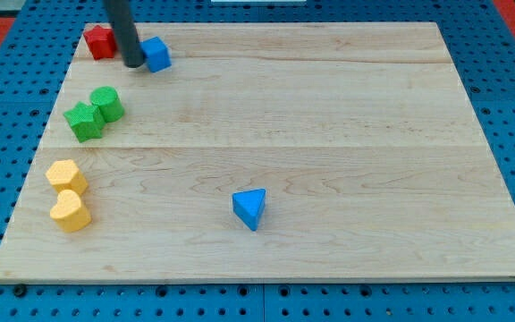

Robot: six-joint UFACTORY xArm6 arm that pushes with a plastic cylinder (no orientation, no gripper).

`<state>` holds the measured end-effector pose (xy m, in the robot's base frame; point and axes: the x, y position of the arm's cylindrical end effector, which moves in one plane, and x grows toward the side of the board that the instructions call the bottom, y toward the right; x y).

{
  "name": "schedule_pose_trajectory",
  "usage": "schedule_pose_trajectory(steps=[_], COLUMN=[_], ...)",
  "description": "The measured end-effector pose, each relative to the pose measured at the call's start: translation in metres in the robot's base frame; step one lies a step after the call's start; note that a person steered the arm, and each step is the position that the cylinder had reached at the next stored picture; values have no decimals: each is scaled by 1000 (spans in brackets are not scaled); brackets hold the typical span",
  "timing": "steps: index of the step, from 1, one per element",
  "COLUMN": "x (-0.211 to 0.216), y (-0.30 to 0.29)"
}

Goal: Move your arm on top of the red circle

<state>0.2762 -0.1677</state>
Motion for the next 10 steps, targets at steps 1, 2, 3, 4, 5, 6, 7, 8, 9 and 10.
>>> schedule_pose_trajectory(steps=[1,2,3,4,5,6,7,8,9,10], x=[-29,-36,-72,-84,-84,-84,-84,-84,-84,-84], y=[20,20,5,-6,-17,-19,-19,-22,-24,-27])
